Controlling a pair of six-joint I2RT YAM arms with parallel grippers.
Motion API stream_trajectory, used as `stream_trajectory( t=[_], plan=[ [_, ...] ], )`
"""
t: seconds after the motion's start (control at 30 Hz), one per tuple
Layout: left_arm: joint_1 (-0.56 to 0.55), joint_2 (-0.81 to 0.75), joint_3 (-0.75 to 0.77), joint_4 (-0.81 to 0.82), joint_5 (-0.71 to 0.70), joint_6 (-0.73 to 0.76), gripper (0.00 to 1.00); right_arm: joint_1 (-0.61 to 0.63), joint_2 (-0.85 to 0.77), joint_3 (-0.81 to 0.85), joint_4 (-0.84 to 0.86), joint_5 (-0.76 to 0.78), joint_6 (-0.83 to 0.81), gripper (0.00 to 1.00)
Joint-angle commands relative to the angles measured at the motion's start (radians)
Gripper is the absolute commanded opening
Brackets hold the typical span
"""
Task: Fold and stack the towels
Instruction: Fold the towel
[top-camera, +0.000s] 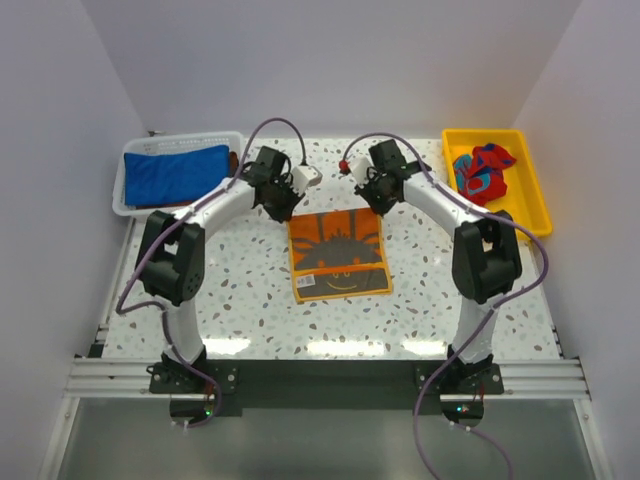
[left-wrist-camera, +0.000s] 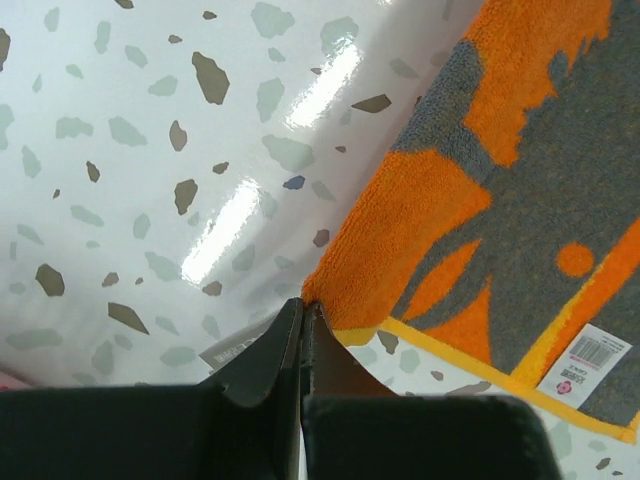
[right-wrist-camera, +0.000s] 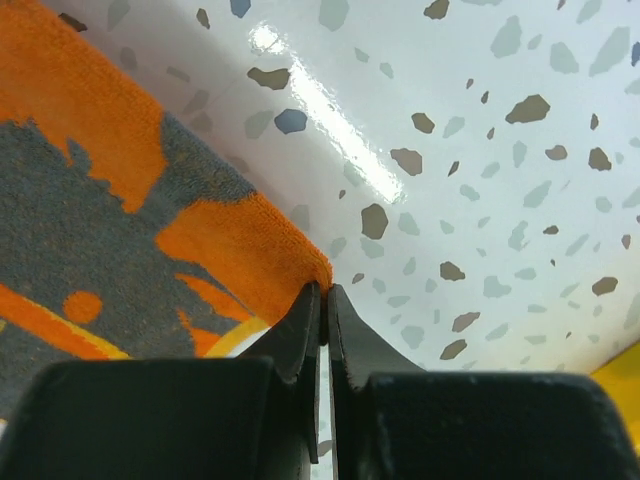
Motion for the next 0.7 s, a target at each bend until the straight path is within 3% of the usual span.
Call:
stream_trajectory(
  t=[0.0, 0.47, 0.67],
  plan=[
    [0.000, -0.117, -0.061, 0.060, -0.021, -0.036, 0.00, 0.016, -0.090, -0.092, 0.121, 0.107, 0.077, 0.00],
    [-0.108, -0.338, -0.323, 0.117, -0.056, -0.280, 0.00, 0.054, -0.305, -0.321, 0.144, 0.218, 0.361, 0.00],
    [-0.166, -0.434, -0.426, 0.142, -0.090, -0.408, 0.00, 0.068, -0.386, -0.425, 0.135, 0.154, 0.468, 0.00]
  ],
)
